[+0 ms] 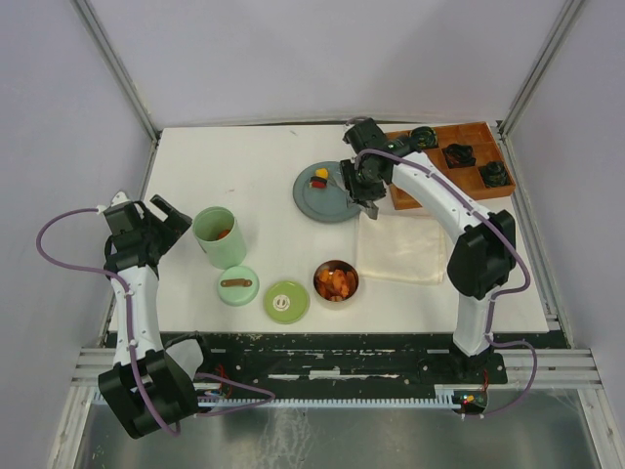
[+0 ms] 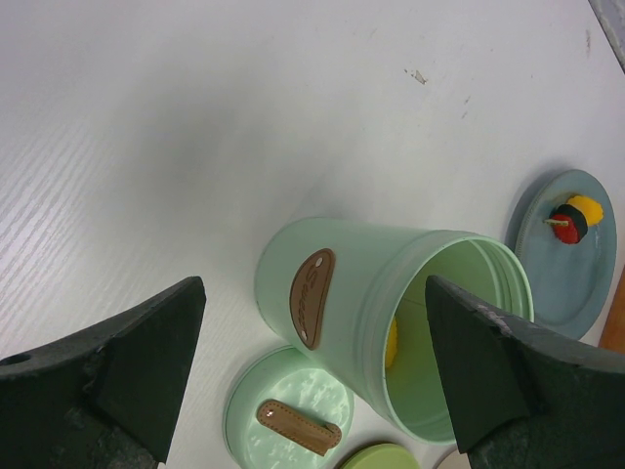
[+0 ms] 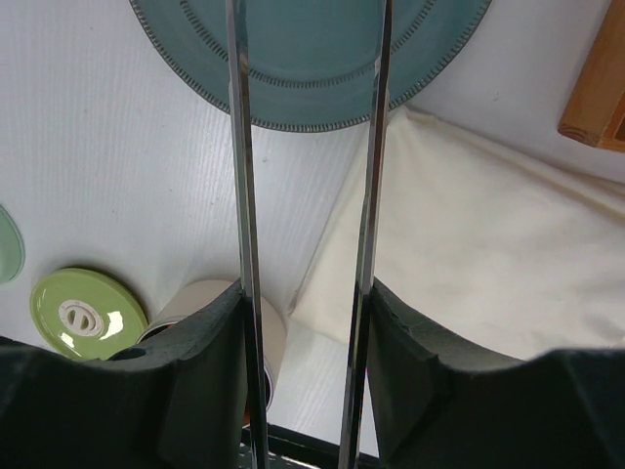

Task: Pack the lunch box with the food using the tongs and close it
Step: Pick up the fake food from the plate.

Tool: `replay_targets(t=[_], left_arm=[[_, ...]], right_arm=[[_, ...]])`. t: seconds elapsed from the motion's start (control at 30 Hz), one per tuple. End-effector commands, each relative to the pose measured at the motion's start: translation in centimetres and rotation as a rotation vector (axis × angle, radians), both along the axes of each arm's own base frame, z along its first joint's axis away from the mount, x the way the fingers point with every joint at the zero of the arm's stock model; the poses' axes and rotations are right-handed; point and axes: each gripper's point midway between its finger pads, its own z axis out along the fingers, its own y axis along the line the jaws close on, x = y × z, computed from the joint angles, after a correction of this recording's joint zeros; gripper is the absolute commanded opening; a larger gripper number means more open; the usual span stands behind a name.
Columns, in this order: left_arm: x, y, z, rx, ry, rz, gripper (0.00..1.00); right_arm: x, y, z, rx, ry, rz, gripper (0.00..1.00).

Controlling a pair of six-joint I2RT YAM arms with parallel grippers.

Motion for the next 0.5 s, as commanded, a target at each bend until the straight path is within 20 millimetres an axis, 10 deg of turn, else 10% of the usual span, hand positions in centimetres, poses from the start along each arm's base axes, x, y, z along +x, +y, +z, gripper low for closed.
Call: replay_targets(t=[0.0,0.47], left_arm=[[0.7,-0.1,0.8,-0.016,-0.045,-0.001,1.00],[0.8,-0.2,0.8,-0.019,-0.045,-0.005,1.00]], right_arm=[[1.0,1.8,0.8,0.077,-0.036,0.029,0.53],[2.8,3.5,-1.8,0.084,0.012,0.023,0.53]])
